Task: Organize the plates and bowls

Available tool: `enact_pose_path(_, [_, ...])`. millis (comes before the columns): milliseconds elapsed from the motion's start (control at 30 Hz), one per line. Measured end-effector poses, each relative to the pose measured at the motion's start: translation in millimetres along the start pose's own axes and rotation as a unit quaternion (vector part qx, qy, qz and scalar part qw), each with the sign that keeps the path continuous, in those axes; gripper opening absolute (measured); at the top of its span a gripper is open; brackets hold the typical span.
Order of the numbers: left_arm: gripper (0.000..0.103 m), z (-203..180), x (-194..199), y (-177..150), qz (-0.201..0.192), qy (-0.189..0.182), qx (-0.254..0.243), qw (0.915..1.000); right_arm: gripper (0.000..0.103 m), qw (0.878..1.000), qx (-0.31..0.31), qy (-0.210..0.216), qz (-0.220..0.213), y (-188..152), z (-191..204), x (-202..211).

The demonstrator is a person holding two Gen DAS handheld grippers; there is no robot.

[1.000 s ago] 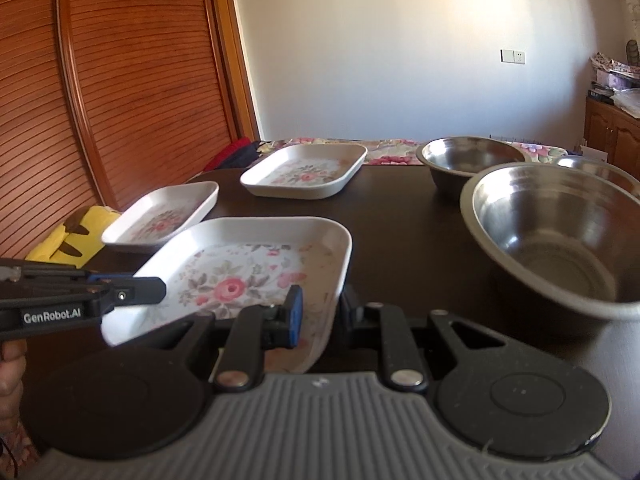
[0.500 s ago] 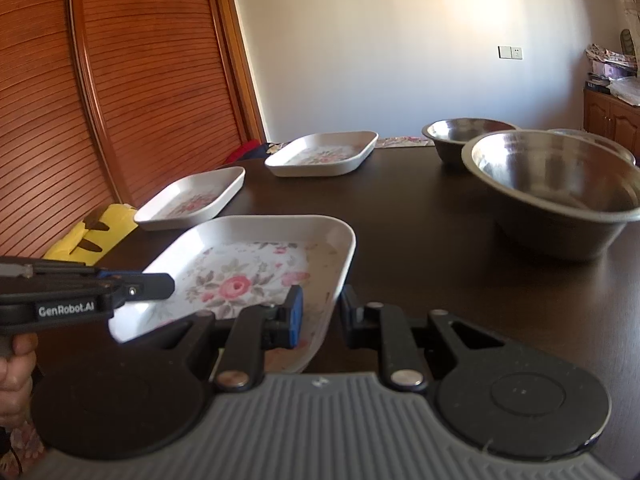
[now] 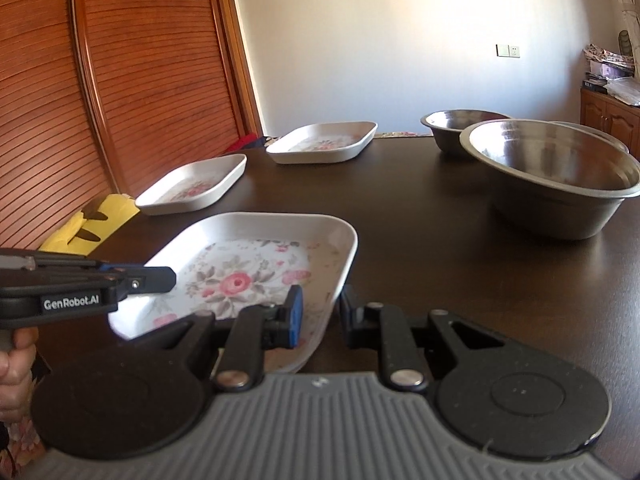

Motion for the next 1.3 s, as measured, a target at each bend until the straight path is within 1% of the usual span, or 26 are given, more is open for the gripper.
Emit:
enact_pose_path(200, [0.014, 0.0, -4.7, -3.1, 0.007, 0.002, 0.003, 1.0000, 0.022, 1.000, 0.001, 0.001, -0.002, -0.2, -1.3, -0.1])
enact_pose_path(700, [0.014, 2.9, -2.8, -3.2, 0.000, 0.002, 0.011, 0.9999, 0.023, 1.000, 0.000, -0.006, -0.010, -0.9, -2.5, 2.0])
enact_pose_path(733, [0.017, 4.3, -1.9, -2.7, -0.002, 0.004, 0.013, 0.9999, 0.024, 1.000, 0.000, -0.007, -0.011, -0.6, -3.0, 2.4])
enact_pose_path(833, [0.028, 9.1, 2.7, 0.2, -0.010, 0.006, 0.022, 0.9997, 0.031, 1.000, 0.000, -0.013, -0.020, 1.7, -4.9, 6.0])
enact_pose_path(967, [0.033, 14.1, 11.4, 7.5, -0.022, 0.011, 0.024, 0.9994, 0.033, 0.999, 0.003, -0.017, -0.037, 10.9, -5.6, 12.8])
enact_pose_path(1000, [0.034, 15.3, 13.8, 10.0, -0.026, 0.013, 0.023, 0.9993, 0.034, 0.999, 0.005, -0.015, -0.041, 14.5, -5.0, 15.3])
enact_pose_path(1067, [0.040, 18.3, 17.8, 15.6, -0.033, 0.016, 0.020, 0.9991, 0.038, 0.999, 0.008, -0.009, -0.050, 22.5, -3.3, 19.3])
enact_pose_path(1100, [0.042, 20.8, 19.4, 18.2, -0.036, 0.018, 0.019, 0.9990, 0.038, 0.998, 0.010, -0.006, -0.054, 26.7, -2.4, 20.7])
enact_pose_path(1167, [0.050, 25.4, 22.6, 21.8, -0.043, 0.021, 0.017, 0.9987, 0.039, 0.998, 0.018, 0.000, -0.059, 35.4, 0.9, 20.9])
enact_pose_path(1200, [0.052, 27.4, 23.5, 22.4, -0.045, 0.023, 0.016, 0.9986, 0.041, 0.998, 0.023, 0.002, -0.060, 39.5, 2.9, 19.3])
enact_pose_path(1267, [0.055, 33.9, 24.0, 23.7, -0.048, 0.026, 0.016, 0.9984, 0.052, 0.998, 0.030, 0.009, -0.058, 46.4, 6.4, 14.2])
enact_pose_path(1300, [0.056, 37.4, 23.5, 24.5, -0.047, 0.026, 0.017, 0.9984, 0.053, 0.998, 0.031, 0.013, -0.056, 48.7, 8.0, 11.7])
Point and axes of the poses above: each gripper's, at about its wrist camera, not at the fingertips, and x roughly against the way its jaws point, z to its left, y to its top, the point moved 6 cm from there along -x, roughly the way its jaws point, and after that the axes turned 7 degrees about -x, right-handed, at the moved point
